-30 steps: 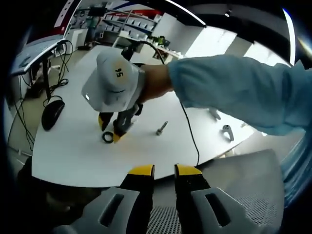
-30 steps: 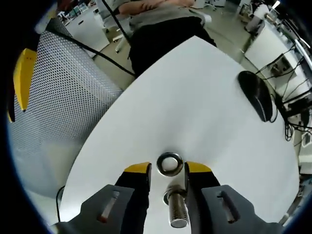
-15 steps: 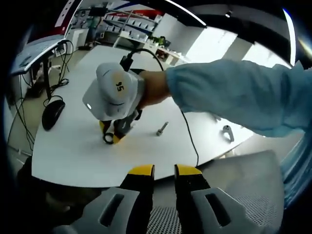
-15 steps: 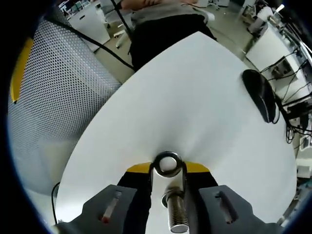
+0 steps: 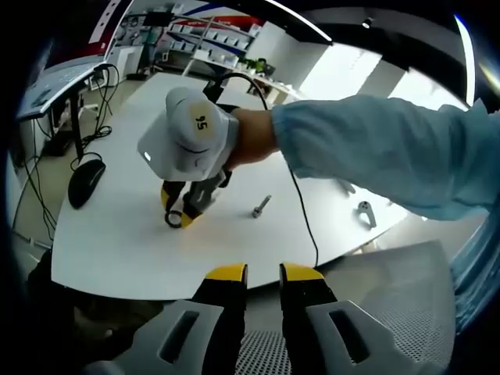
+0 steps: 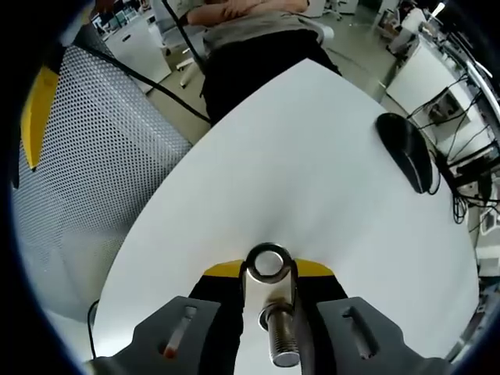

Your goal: Place the washer onto the threaded stud by aligning its center hole with the stud, sliding it down to the base, and recovering from edge contact or off-axis alignment until the washer reaches the visible bottom stop.

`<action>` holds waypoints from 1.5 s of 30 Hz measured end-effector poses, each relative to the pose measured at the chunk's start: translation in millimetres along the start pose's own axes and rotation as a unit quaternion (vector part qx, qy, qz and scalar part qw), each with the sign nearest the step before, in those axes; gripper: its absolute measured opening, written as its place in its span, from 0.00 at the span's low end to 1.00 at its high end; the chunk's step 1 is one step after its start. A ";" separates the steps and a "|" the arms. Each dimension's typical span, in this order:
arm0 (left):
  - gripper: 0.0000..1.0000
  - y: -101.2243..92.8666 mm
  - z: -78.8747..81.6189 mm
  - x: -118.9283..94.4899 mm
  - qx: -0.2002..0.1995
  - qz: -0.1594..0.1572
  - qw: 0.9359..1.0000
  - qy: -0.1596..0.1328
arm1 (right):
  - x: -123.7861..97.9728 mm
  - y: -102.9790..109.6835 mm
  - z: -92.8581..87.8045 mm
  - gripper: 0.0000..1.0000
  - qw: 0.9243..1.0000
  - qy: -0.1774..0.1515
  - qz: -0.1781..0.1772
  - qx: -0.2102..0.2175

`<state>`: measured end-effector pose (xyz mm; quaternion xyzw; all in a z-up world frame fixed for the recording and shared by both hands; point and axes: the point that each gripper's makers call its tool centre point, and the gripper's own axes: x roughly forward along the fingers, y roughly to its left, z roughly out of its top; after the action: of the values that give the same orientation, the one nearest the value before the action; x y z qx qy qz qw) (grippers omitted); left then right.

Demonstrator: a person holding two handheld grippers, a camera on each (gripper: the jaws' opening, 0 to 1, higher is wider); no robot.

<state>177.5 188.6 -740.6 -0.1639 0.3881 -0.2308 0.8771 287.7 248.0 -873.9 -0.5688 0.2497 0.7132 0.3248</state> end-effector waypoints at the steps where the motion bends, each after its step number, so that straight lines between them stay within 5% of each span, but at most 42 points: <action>1: 0.14 0.1 0.0 0.0 0.000 0.000 1.000 0.000 | -0.7 0.3 -0.4 0.24 1.000 0.003 -0.002 -0.002; 16: 0.14 -0.1 -1.7 -0.1 0.003 0.002 1.000 0.005 | -52.9 -13.1 15.2 0.24 0.999 -0.020 -0.046 -0.017; 24: 0.14 -1.1 -2.3 -0.2 0.004 0.000 1.000 0.007 | -84.1 -18.1 4.0 0.24 0.998 -0.014 -0.061 -0.016; 45: 0.14 -1.3 -2.0 -1.1 0.004 -0.001 1.000 0.004 | -78.6 -9.7 -29.2 0.24 0.999 0.028 -0.040 -0.005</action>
<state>174.9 187.9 -740.6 -0.1598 0.3910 -0.2335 0.8758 325.1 219.2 -803.9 -0.5999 0.2324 0.6846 0.3427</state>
